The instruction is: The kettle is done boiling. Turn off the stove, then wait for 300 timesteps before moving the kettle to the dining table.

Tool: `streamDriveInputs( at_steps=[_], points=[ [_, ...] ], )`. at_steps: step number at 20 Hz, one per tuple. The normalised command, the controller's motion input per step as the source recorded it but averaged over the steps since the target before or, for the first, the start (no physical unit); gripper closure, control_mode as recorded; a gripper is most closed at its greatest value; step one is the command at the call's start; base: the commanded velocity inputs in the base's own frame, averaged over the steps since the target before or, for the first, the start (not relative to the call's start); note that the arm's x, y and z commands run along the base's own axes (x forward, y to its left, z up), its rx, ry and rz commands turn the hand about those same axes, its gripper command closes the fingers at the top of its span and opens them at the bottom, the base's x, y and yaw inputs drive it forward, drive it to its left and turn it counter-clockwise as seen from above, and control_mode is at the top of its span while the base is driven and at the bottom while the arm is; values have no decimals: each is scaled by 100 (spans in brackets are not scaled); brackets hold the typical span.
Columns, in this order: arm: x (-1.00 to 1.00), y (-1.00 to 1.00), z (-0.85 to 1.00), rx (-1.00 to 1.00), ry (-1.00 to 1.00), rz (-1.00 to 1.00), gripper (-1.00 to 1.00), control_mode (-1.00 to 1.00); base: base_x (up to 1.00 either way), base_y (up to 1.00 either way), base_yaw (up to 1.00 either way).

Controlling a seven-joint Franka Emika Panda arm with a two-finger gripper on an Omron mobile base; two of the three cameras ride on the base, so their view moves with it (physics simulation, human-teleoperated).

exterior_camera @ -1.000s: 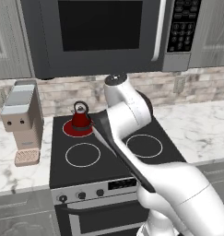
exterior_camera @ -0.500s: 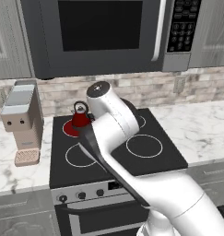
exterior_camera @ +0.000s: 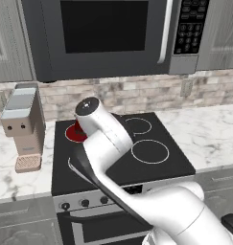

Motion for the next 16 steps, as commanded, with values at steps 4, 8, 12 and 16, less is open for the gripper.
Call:
streamDriveInputs(
  at_steps=[4,8,12,16],
  points=[
    [-8,29,-29,-3,0,1,-100,-100,0,0,0],
    [-7,28,-30,-3,0,1,-100,-100,0,0,0],
    [-7,26,-29,-2,0,0,-100,-100,0,0,0],
    [-7,24,-31,-2,0,1,-100,-100,0,0,0]
  ],
)
